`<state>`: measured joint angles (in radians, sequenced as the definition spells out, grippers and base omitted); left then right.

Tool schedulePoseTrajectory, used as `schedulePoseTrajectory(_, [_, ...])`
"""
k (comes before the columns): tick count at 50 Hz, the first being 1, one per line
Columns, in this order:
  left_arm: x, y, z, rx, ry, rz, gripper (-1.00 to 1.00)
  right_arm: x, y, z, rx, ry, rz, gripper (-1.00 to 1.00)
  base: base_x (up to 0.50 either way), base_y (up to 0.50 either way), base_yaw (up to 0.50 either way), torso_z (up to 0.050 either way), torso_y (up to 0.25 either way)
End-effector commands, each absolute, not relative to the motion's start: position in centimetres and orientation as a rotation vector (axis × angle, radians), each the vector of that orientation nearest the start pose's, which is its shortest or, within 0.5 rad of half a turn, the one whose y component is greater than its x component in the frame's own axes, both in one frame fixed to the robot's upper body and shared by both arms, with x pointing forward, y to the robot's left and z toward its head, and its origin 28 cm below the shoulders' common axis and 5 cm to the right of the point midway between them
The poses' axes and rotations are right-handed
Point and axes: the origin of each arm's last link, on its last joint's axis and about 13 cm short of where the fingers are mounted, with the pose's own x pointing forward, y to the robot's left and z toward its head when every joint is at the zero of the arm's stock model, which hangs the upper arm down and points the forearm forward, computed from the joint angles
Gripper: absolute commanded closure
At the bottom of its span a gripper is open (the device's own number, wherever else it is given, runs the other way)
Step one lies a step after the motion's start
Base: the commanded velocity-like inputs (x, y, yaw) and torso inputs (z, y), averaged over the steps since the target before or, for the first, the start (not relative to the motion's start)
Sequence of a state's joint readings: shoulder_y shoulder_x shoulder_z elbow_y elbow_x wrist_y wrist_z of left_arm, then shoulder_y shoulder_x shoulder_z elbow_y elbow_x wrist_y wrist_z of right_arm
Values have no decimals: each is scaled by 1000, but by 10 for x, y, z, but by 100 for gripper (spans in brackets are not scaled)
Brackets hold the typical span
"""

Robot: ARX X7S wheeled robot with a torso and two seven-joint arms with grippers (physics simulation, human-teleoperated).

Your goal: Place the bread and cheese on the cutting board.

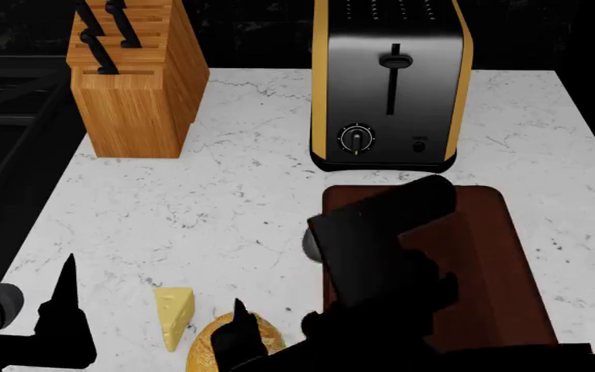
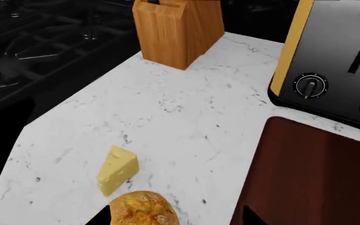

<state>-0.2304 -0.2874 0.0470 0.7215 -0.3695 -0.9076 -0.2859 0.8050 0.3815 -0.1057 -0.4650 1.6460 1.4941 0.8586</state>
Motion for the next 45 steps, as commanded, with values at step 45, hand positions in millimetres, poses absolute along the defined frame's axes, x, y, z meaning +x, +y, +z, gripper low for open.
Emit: schedulePoseTrajectory(45, [213, 227, 142, 61, -19, 26, -100, 247, -65, 166, -122, 725, 658, -100, 0, 0, 0, 0, 0])
